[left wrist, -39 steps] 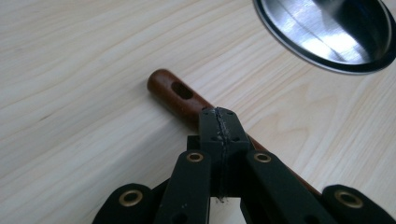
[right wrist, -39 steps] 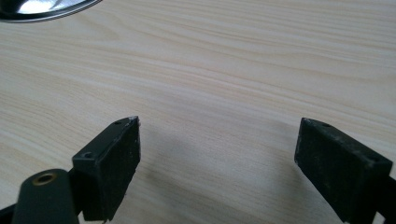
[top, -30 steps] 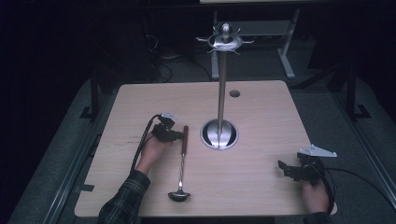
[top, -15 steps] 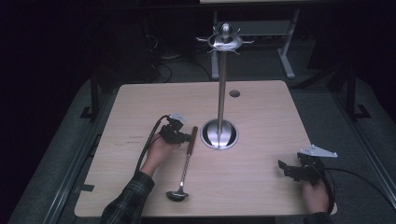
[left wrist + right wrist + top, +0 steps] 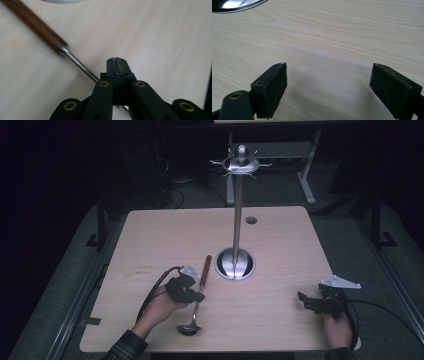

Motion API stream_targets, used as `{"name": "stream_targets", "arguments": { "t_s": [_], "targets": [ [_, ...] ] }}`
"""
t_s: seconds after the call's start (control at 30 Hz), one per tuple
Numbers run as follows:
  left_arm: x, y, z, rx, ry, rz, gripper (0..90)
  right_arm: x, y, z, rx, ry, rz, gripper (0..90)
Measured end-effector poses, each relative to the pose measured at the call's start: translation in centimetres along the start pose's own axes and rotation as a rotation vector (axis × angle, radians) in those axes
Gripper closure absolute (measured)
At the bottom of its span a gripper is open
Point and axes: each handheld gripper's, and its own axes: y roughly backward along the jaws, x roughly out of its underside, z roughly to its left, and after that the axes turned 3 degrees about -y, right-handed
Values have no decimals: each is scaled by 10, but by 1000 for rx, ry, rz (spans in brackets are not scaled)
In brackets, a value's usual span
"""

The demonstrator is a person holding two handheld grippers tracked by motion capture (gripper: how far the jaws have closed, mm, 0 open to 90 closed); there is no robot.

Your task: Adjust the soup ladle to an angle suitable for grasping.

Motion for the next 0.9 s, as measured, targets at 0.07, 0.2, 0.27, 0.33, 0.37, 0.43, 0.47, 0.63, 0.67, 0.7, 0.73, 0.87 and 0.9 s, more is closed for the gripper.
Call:
{"name": "stream_targets", "arguments": {
  "t_s": [0.07,0.2,0.27,0.33,0.37,0.43,0.47,0.63,0.67,0.7,0.73,0.87,0.9],
  "targets": [
    [2,-1,-4,5,-5,12,900,0,0,0,1,1,-1,136],
    [8,-5,-12,5,-27,55,900,0,0,0,0,-6,-3,136],
    [11,-9,-13,-4,-34,82,900,0,0,0,0,-1,-1,136],
    [12,-10,-13,1,-30,88,900,0,0,0,0,-4,-3,136],
    [12,-9,-13,0,-31,92,900,0,0,0,-1,-8,-2,136],
    [12,-8,-13,0,-33,102,900,0,1,0,-3,-13,0,136],
    [12,-8,-13,0,-33,102,900,0,1,0,-3,-13,0,136],
    [16,-2,-11,-2,-25,130,900,0,1,0,-1,-9,-3,136],
    [18,-1,-11,-2,-11,131,900,0,1,0,-1,-8,-3,136],
    [19,0,-10,-6,-12,135,900,0,1,0,-1,-8,-4,136],
    [21,2,-10,-5,-3,137,900,0,0,0,-2,-7,-3,136],
    [29,7,-6,-10,15,140,900,0,0,0,-1,-5,-2,136],
    [29,7,-6,-10,15,140,900,0,0,0,-1,-5,-2,136]
  ]
}}
